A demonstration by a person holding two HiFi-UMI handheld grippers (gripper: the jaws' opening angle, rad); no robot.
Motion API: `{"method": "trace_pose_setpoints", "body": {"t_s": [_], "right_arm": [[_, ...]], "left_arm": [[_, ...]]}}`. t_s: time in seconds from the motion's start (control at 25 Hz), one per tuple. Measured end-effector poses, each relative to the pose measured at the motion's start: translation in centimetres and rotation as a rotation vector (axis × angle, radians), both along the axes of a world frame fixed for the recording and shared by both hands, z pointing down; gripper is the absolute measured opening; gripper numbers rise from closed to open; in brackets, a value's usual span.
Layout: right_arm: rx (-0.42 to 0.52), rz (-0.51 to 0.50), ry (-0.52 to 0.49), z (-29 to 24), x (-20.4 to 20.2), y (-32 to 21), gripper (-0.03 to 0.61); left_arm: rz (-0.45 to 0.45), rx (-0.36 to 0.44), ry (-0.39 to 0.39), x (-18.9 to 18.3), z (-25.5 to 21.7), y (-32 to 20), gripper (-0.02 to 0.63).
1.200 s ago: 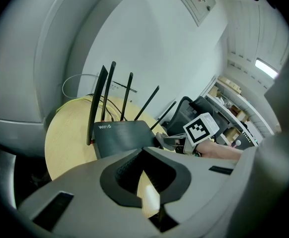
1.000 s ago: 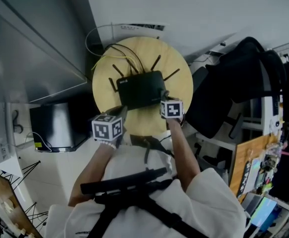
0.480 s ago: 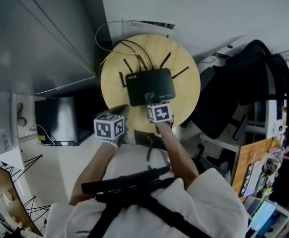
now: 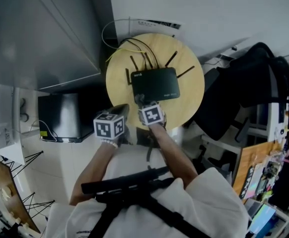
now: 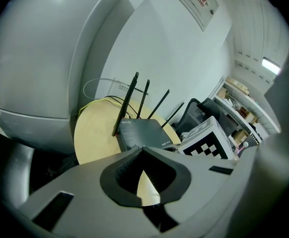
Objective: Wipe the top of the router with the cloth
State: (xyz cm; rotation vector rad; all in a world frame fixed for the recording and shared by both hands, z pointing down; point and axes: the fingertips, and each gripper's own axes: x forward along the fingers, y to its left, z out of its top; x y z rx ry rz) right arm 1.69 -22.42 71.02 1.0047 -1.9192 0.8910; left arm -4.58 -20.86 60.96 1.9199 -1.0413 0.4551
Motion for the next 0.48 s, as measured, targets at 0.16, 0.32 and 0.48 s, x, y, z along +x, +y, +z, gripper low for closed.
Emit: {"method": "trace_pose_setpoints", "body": {"t_s": [0.16,0.32,0.48], "right_arm": [[-0.024,-0.037,-0.039,0.3,-1.6,0.6,0.04],[0.011,-0.008,-0.107,-1.2,-1.2,0.2,0.04],[0.039,0.104,-0.087,-2.1,4.1,-1.0,0.04]], "left_arm": [[0.001,-0.004,-0.003,0.0,0.2,0.2,-0.003],[0.025,-0.001,0.001,1.0,0.0,0.1,-0.003],[0.078,0.004,0.011,3.5,0.1,-0.5,-0.003]]}}
